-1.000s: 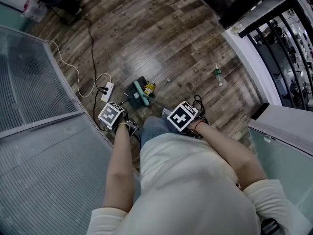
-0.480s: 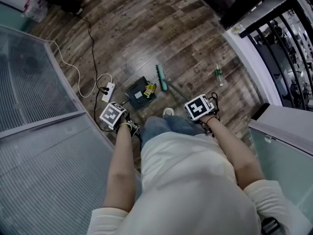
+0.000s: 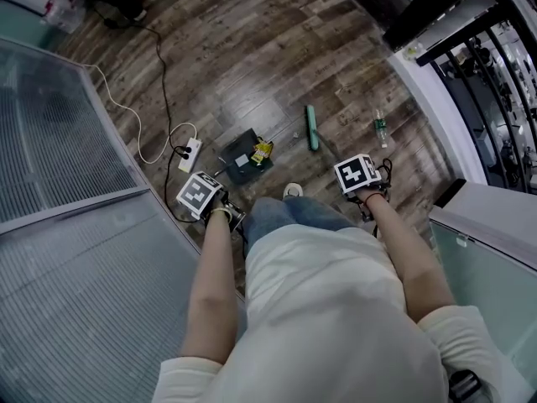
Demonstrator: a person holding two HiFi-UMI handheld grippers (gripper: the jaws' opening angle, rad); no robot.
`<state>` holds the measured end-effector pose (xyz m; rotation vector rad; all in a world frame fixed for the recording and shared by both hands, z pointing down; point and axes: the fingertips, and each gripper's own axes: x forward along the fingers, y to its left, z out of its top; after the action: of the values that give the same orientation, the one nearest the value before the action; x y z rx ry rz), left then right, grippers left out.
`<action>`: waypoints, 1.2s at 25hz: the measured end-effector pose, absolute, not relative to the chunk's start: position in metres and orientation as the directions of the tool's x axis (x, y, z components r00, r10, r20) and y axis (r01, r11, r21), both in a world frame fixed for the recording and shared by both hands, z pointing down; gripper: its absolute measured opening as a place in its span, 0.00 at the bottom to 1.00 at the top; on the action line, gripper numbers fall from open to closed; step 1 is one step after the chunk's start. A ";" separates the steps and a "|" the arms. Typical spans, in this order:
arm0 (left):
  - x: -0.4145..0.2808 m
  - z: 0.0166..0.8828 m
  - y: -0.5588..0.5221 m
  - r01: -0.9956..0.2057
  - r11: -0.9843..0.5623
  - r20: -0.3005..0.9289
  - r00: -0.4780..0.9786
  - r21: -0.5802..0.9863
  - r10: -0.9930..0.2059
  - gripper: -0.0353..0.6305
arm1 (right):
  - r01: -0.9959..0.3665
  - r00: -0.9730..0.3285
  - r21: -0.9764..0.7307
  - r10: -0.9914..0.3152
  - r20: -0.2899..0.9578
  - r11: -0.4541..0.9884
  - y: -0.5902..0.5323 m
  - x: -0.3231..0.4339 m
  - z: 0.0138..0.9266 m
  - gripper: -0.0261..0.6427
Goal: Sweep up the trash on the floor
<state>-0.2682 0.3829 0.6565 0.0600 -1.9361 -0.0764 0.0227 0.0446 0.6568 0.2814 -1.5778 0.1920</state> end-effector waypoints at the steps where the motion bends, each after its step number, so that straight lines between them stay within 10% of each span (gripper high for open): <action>1: -0.268 0.656 0.383 -0.006 0.997 0.930 -0.358 0.082 -0.078 0.20 | -0.290 0.000 0.062 -0.065 0.998 0.955 0.044 0.024 0.659 0.19; 30: -0.280 0.658 0.379 -0.013 0.997 0.928 -0.364 0.081 -0.080 0.20 | -0.039 0.087 0.043 -0.040 0.995 0.998 0.119 -0.016 0.677 0.19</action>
<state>-0.2800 0.3794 0.6579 0.0661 -1.9428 -0.0707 -0.0161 0.1189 0.6767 0.0638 -1.4840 -0.0007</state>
